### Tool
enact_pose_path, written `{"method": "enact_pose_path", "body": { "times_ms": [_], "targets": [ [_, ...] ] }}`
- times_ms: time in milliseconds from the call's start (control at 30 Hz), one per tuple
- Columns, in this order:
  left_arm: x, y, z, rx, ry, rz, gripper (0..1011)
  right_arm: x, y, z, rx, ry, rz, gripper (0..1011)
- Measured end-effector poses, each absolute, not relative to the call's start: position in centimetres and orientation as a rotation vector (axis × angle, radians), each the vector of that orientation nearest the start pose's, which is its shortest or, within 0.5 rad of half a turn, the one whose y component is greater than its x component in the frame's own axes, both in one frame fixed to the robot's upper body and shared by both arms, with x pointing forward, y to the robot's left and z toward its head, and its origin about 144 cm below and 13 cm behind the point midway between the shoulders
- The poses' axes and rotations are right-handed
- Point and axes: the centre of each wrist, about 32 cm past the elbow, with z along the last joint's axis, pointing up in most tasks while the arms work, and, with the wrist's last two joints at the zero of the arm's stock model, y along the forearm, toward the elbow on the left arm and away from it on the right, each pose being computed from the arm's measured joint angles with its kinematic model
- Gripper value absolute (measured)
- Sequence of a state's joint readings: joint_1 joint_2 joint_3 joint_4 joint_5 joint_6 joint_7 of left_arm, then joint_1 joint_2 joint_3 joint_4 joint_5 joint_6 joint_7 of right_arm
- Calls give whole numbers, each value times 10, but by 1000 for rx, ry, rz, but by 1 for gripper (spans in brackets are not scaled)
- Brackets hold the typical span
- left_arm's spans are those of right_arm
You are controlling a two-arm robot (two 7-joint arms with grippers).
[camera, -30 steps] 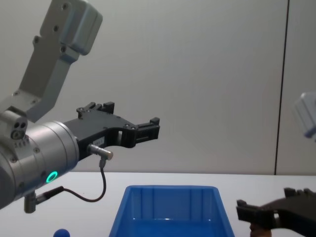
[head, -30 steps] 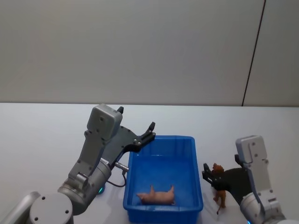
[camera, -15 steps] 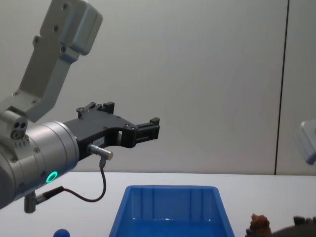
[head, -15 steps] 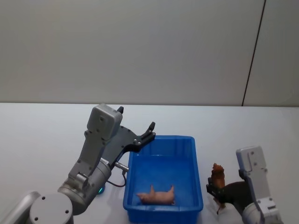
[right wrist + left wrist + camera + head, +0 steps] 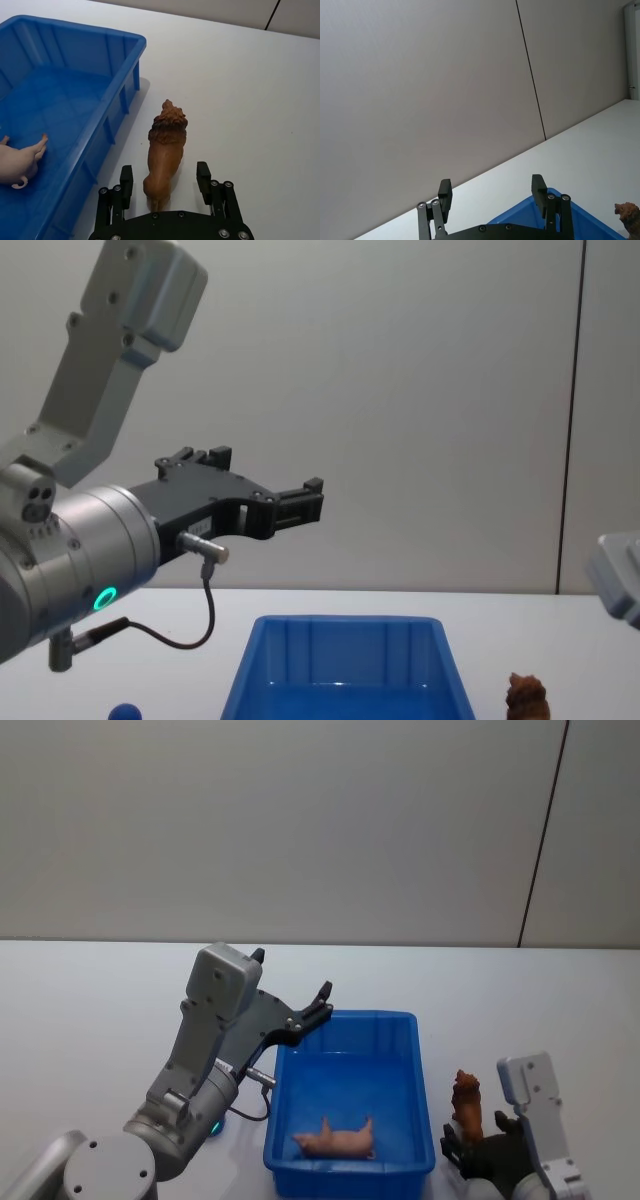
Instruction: Pick up the two dolls from the table and place them into the box.
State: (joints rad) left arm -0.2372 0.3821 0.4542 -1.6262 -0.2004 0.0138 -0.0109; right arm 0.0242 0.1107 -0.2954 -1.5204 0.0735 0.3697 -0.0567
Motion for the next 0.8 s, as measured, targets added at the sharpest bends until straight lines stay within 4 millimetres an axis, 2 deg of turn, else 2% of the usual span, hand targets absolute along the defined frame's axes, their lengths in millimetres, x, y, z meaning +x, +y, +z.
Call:
{"method": "enact_pose_path", "body": {
  "times_ms": [100,233,267,367,467,533,800],
  "targets": [
    [492,198,1204,61,-268,1124,1002,451,-167,1120,-405,240,-1319,740],
    [492,198,1204,61,-268,1124,1001,450,-166,1118,-406,245,-1316,589],
    [492,198,1204,61,-268,1124,1002,450,-166,1118,-406,245,-1316,589],
    [492,198,1204,61,-268,1124,1001,449,-165,1117,-404,239,-1316,461],
    [492,198,1204,61,-268,1124,1001,448,-165,1117,-399,225,-1321,389],
    [492,198,1204,61,-268,1124,1002,447,-164,1118,-394,215,-1323,307],
    [492,198,1204,61,-268,1124,1002,444,-163,1126,-347,144,-1341,286]
  ]
}}
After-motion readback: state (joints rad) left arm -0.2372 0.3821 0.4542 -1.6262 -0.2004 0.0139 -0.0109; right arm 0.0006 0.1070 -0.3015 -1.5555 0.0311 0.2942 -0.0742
